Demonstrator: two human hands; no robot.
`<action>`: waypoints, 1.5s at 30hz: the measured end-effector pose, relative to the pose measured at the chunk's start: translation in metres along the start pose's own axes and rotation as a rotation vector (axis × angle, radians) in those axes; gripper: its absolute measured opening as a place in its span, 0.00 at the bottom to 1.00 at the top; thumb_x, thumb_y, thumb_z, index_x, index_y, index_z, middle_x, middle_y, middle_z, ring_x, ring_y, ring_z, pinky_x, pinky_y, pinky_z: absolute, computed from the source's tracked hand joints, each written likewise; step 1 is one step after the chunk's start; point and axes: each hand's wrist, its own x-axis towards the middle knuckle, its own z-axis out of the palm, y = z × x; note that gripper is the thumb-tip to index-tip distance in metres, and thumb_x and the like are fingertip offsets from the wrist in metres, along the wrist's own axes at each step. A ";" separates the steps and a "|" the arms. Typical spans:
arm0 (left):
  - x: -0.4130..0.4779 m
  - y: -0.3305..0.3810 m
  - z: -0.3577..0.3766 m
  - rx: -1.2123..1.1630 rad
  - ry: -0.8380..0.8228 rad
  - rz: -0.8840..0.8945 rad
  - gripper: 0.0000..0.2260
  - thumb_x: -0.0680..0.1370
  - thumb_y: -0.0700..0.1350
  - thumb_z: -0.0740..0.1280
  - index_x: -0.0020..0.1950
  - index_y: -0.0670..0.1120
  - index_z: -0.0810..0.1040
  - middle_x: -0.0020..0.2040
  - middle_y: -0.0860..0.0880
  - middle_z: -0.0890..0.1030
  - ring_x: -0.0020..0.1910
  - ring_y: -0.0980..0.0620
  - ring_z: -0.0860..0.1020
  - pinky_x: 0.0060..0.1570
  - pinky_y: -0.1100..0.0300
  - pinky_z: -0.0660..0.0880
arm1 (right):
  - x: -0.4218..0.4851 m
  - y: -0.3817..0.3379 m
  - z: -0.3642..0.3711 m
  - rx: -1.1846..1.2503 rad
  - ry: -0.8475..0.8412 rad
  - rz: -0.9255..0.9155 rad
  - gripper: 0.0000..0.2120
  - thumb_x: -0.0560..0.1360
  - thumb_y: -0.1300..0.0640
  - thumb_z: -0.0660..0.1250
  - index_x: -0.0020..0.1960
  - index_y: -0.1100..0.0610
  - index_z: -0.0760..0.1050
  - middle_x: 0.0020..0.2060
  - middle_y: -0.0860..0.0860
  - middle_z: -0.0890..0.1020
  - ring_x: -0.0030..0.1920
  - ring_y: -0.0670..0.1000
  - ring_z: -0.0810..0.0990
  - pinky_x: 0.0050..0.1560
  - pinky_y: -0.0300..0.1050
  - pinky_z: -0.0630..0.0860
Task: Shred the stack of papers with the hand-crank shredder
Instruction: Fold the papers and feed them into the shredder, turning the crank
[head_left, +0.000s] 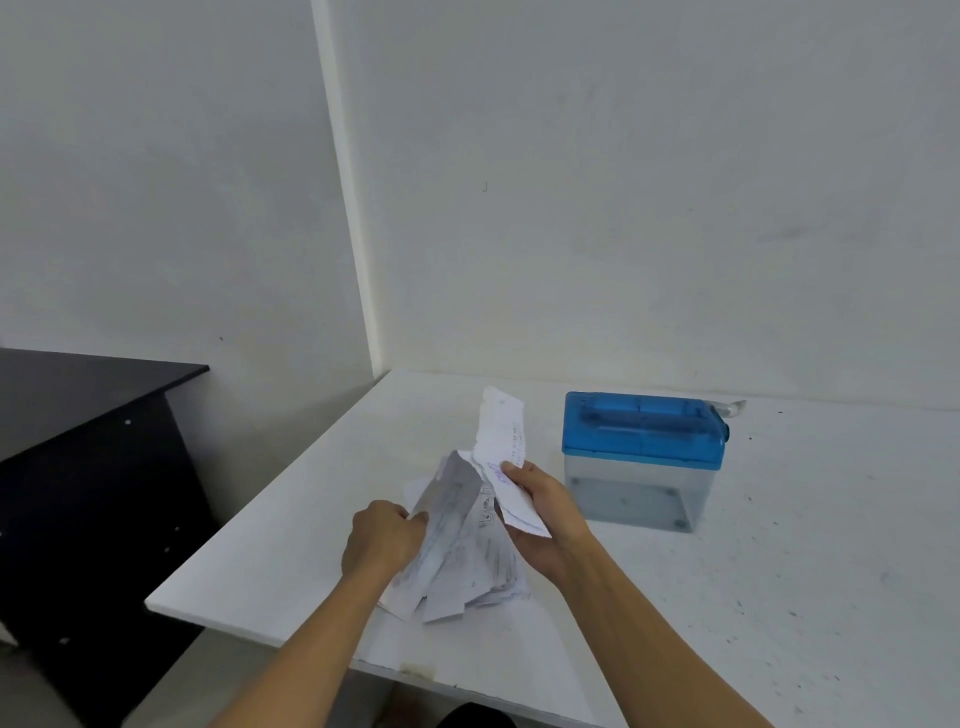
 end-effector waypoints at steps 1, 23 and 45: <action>0.001 0.001 0.000 0.015 0.001 -0.002 0.23 0.80 0.48 0.67 0.28 0.45 0.64 0.27 0.49 0.67 0.26 0.51 0.68 0.29 0.62 0.62 | -0.001 0.001 0.001 0.013 -0.001 -0.002 0.10 0.80 0.64 0.64 0.60 0.64 0.76 0.47 0.59 0.85 0.39 0.52 0.84 0.35 0.42 0.80; -0.022 0.052 -0.015 -0.706 -0.226 0.050 0.18 0.85 0.52 0.60 0.56 0.41 0.83 0.50 0.41 0.86 0.49 0.42 0.85 0.54 0.48 0.81 | -0.003 -0.001 0.011 -0.730 0.106 -0.065 0.21 0.76 0.68 0.67 0.68 0.57 0.72 0.60 0.53 0.81 0.55 0.55 0.83 0.56 0.52 0.82; -0.048 0.133 -0.018 -1.099 -0.206 0.136 0.11 0.85 0.51 0.60 0.55 0.49 0.81 0.54 0.46 0.86 0.54 0.43 0.84 0.59 0.45 0.79 | -0.042 -0.043 0.025 -0.930 0.064 -0.161 0.17 0.75 0.47 0.59 0.61 0.52 0.72 0.54 0.52 0.80 0.54 0.54 0.80 0.57 0.50 0.77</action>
